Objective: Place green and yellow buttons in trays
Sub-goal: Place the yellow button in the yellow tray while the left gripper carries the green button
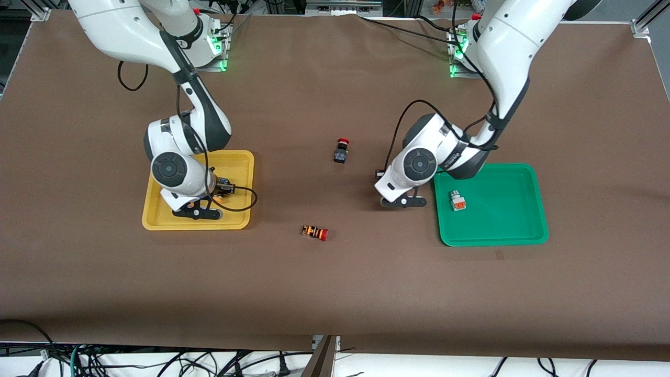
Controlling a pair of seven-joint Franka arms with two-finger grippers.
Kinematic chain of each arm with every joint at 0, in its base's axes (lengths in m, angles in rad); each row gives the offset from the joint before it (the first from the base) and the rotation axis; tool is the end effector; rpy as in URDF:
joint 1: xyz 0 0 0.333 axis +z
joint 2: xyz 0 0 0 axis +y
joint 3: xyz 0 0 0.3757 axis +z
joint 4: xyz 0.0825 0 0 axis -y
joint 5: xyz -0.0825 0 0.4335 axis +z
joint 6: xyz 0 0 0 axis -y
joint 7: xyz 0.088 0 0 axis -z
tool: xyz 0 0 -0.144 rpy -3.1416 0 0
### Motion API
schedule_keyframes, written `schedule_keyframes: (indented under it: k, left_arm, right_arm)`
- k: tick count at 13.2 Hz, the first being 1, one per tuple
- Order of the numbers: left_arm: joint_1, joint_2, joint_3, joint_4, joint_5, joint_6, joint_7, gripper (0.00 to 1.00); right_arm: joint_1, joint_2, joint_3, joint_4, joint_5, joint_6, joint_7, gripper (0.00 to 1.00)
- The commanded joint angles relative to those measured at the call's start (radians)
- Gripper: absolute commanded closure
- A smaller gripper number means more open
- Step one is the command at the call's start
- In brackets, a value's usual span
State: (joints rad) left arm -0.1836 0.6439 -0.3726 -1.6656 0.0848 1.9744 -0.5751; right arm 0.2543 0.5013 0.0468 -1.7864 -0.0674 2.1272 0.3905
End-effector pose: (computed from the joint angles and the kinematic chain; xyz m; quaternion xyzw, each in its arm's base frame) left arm 0.6173 -0.3473 0.2133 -0.9865 -0.0050 0.1633 0.0115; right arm 0.6686 0.2002 0.2443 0.9963 -0.0265 -0.0697 0.0418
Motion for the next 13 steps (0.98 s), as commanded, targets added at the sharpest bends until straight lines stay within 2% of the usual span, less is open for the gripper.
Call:
schedule_keyframes:
  k: [1,3,6,8,9,10,11,12,13]
  left_arm:
    - [0.082,-0.03,0.007,0.145,0.03,-0.265,0.16,0.99]
    - [0.169,-0.038,0.006,0.15,0.114,-0.31,0.321,0.98]
    - [0.274,-0.018,0.006,0.138,0.245,-0.295,0.499,0.96]
    - [0.337,0.026,0.006,0.126,0.282,-0.238,0.637,0.94]
    - [0.364,0.036,0.006,0.115,0.283,-0.198,0.7,0.87]
    - [0.381,0.039,0.006,0.109,0.283,-0.174,0.748,0.79]
    - [0.385,0.045,0.004,0.109,0.282,-0.169,0.758,0.29]
    - [0.382,0.042,0.004,0.113,0.28,-0.173,0.752,0.0]
    - [0.38,0.034,0.003,0.118,0.271,-0.18,0.748,0.0]
  right_arm:
    - [-0.007,-0.053,-0.004,0.183,-0.002,-0.229,-0.073,0.0]
    - [-0.018,-0.128,0.004,0.255,0.011,-0.364,-0.064,0.0]
    - [-0.035,-0.269,0.048,0.251,0.011,-0.447,-0.064,0.0]
    - [-0.052,-0.331,0.062,0.251,0.011,-0.49,-0.073,0.0]
    - [-0.067,-0.355,0.061,0.255,0.011,-0.516,-0.074,0.0]
    - [-0.087,-0.39,0.059,0.255,0.012,-0.533,-0.074,0.0]
    - [-0.092,-0.417,0.056,0.255,0.011,-0.524,-0.074,0.0]
    - [-0.093,-0.437,0.053,0.26,0.003,-0.523,-0.074,0.0]
    - [-0.098,-0.449,0.047,0.269,0.006,-0.529,-0.074,0.0]
